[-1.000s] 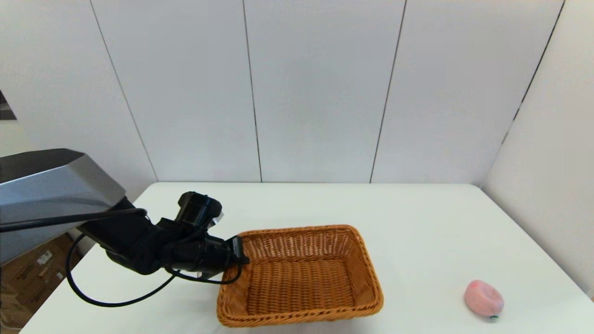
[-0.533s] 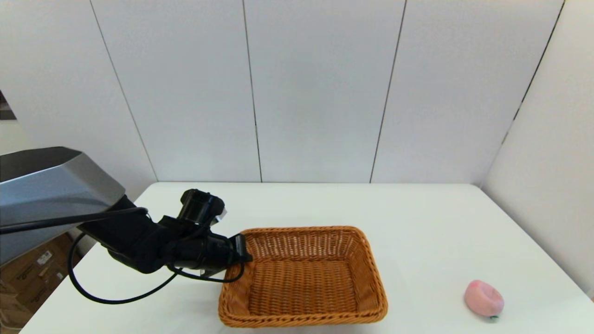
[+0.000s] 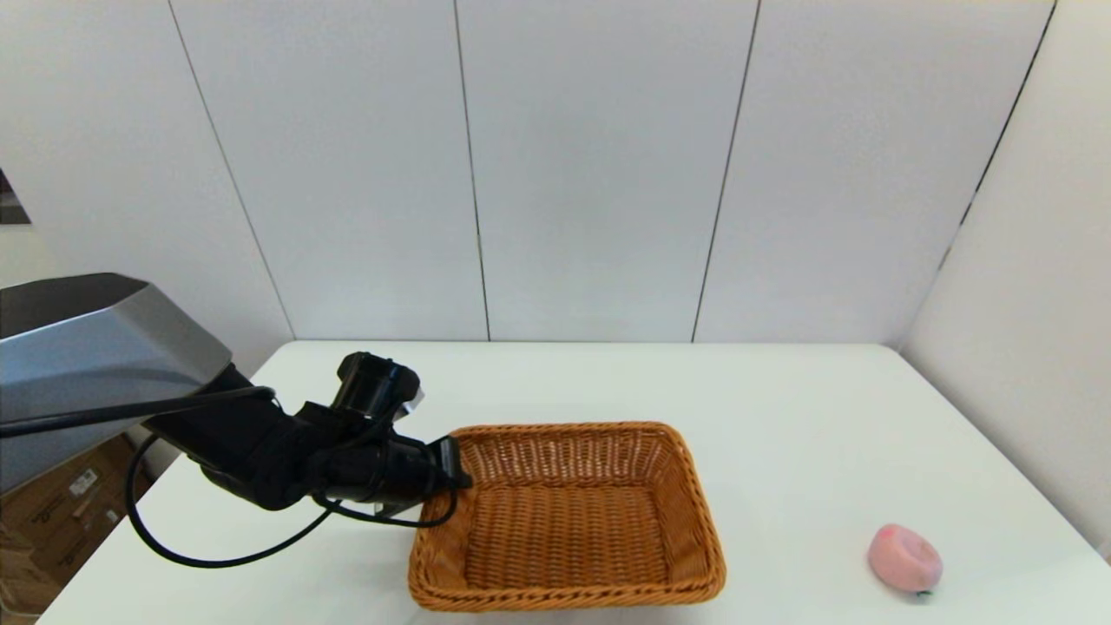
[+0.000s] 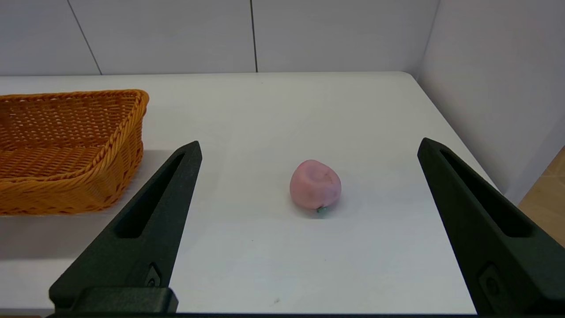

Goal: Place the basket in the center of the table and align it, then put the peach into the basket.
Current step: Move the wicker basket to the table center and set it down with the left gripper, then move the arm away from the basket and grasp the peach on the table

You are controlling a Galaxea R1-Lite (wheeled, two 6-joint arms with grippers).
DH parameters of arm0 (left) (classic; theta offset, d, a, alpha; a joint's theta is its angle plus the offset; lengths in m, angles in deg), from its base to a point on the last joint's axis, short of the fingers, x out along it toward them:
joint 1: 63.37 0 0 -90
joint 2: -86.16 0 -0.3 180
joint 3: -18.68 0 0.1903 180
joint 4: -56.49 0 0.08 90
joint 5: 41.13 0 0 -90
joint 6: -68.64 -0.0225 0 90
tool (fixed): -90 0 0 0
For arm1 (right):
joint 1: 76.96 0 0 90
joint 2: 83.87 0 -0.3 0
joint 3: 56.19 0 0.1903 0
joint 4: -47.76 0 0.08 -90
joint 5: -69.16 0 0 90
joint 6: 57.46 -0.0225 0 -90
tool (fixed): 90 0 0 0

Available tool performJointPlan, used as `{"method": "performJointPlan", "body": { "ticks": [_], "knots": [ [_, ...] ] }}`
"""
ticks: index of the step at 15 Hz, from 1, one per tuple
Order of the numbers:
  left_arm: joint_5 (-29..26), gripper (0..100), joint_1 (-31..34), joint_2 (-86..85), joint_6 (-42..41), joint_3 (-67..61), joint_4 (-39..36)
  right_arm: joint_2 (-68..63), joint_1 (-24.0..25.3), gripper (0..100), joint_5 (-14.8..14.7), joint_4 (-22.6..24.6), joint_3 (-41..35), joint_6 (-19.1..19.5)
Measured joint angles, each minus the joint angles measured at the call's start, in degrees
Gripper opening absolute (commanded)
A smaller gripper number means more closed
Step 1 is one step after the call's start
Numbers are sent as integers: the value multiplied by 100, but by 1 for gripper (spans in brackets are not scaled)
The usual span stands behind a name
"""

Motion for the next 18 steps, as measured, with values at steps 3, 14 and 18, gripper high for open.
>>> {"method": "performJointPlan", "body": {
  "ticks": [3, 14, 18],
  "knots": [
    [113, 0, 2, 2, -178, 0, 6, 0, 2, 100, -4, 0, 0, 2],
    [138, 100, 11, -243, -187, 2, 135, 0, 2, 100, -2, 0, 0, 0],
    [273, 100, 24, -869, -258, -17, 383, 0, 2, 100, -2, -2, 0, 2]
  ]
}}
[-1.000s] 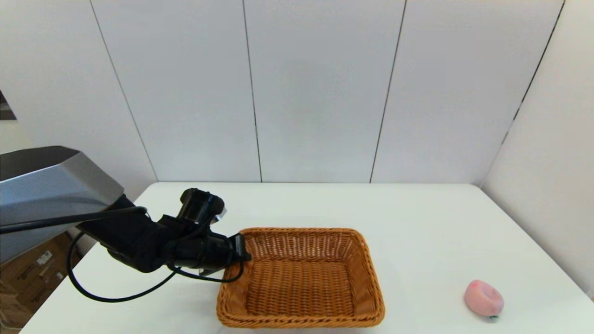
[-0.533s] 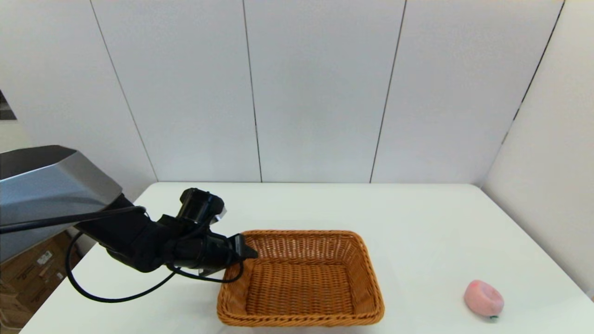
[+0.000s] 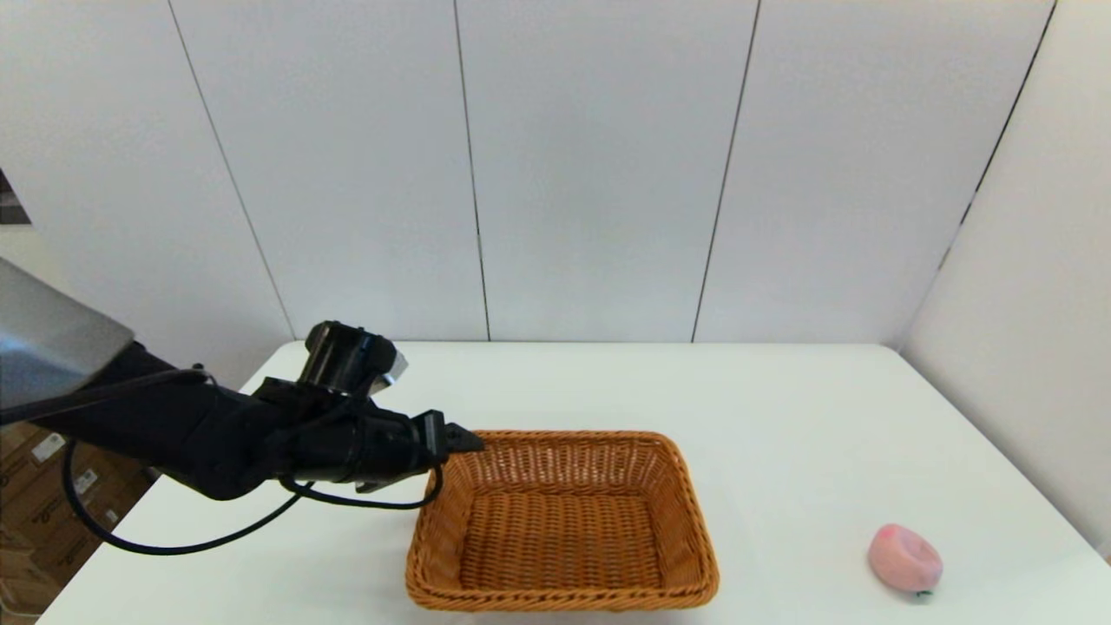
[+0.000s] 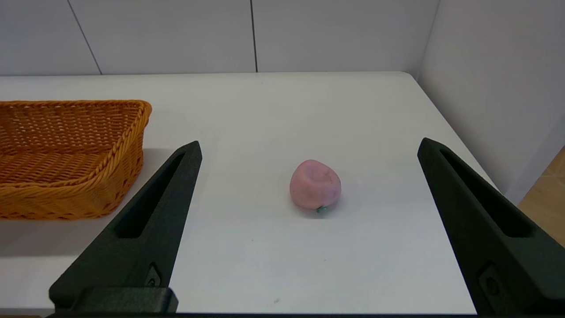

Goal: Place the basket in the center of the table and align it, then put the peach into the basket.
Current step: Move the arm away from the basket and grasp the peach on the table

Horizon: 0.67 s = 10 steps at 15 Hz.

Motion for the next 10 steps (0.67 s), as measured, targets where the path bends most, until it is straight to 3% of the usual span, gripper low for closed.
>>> {"method": "performJointPlan", "body": {
  "ticks": [4, 10],
  "knots": [
    [490, 100, 4, -1317, -483, -49, 386, 0, -2, 100, 0, 0, 0, -2],
    [925, 100, -21, -4330, -1237, -126, 1586, 0, -2, 100, 0, 0, 0, -2]
  ]
}}
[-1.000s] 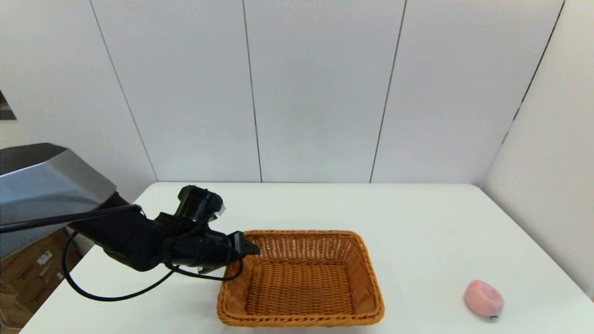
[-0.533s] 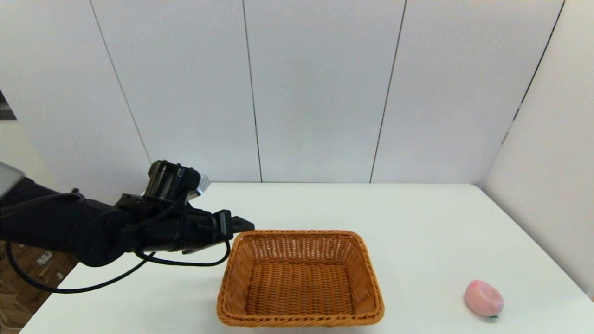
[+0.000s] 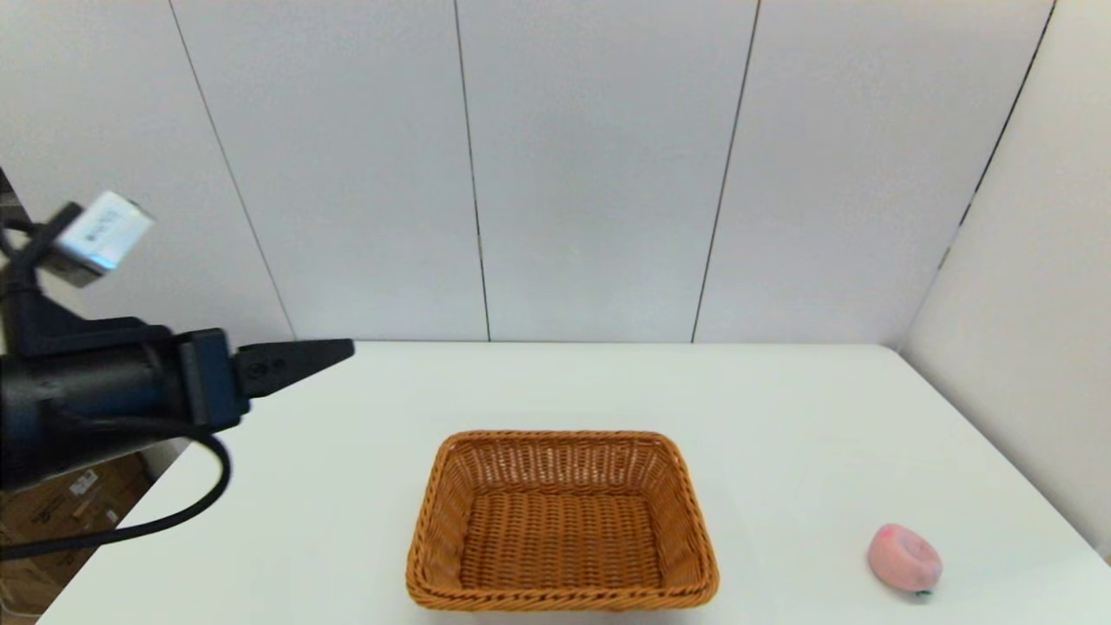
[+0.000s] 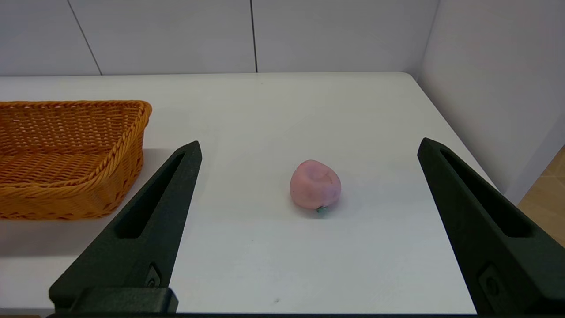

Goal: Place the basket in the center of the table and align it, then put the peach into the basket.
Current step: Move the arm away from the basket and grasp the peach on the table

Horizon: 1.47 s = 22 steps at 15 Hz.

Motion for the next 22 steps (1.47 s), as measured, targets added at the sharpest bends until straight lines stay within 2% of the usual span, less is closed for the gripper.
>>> {"method": "performJointPlan", "body": {
  "ticks": [4, 6, 9, 11, 17, 22],
  "knots": [
    [52, 100, -78, -1948, -1097, -10, 1118, 0, 2, 100, 0, 0, 0, 0],
    [117, 100, 96, -2634, -1613, 24, 1523, 0, 0, 100, 0, 2, 0, 0],
    [211, 100, 995, -3263, -1803, 2, 1588, 0, 0, 100, -1, 2, 0, 0],
    [222, 100, 1352, -3762, -1988, -315, 1616, 0, 2, 100, -1, 2, 0, 0],
    [246, 100, 2059, -5279, -2206, -1595, 1613, 0, 0, 100, 0, 2, 0, 0],
    [290, 100, 2150, -6384, -2174, -2832, 1503, 0, 4, 100, 2, 0, 0, 2]
  ]
}}
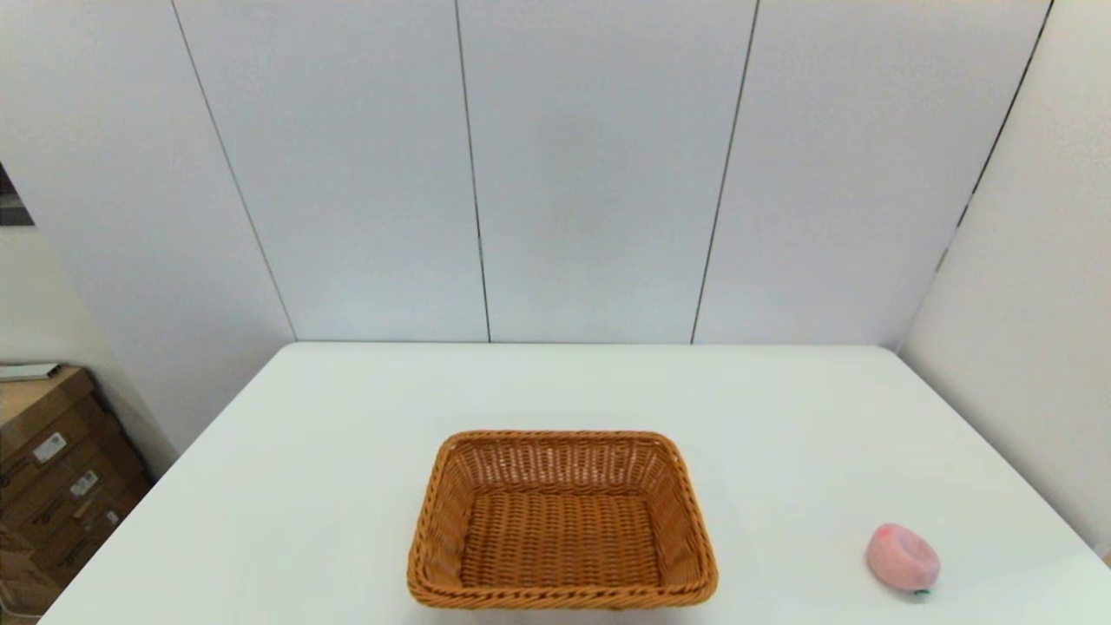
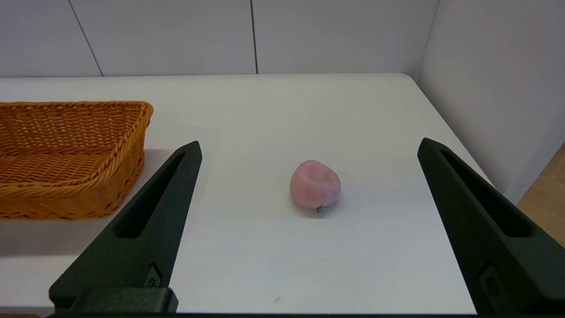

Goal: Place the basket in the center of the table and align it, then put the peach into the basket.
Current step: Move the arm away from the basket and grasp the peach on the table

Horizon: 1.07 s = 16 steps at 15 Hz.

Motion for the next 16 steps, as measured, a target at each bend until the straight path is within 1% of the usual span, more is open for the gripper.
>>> {"method": "performJointPlan", "body": {
  "ticks": [1, 3, 5, 6, 9, 16],
  "knots": [
    [13, 100, -7, -132, 7, -267, -127, 0, -1, 100, -4, 2, 0, -2],
    [88, 100, -16, -286, 2, -890, -629, 0, 0, 100, 0, 0, 0, -2],
    [284, 100, -18, -357, 82, -1436, -1246, 0, -1, 100, -2, 0, 0, 0],
    [388, 100, -18, -374, 211, -1548, -1392, 0, -1, 100, 0, 0, 0, 0],
    [500, 100, -18, -384, 417, -1653, -1425, 0, -4, 100, -2, 0, 0, -2],
    [501, 100, -18, -386, 464, -1664, -1430, 0, -1, 100, 0, 0, 0, -2]
  ]
}}
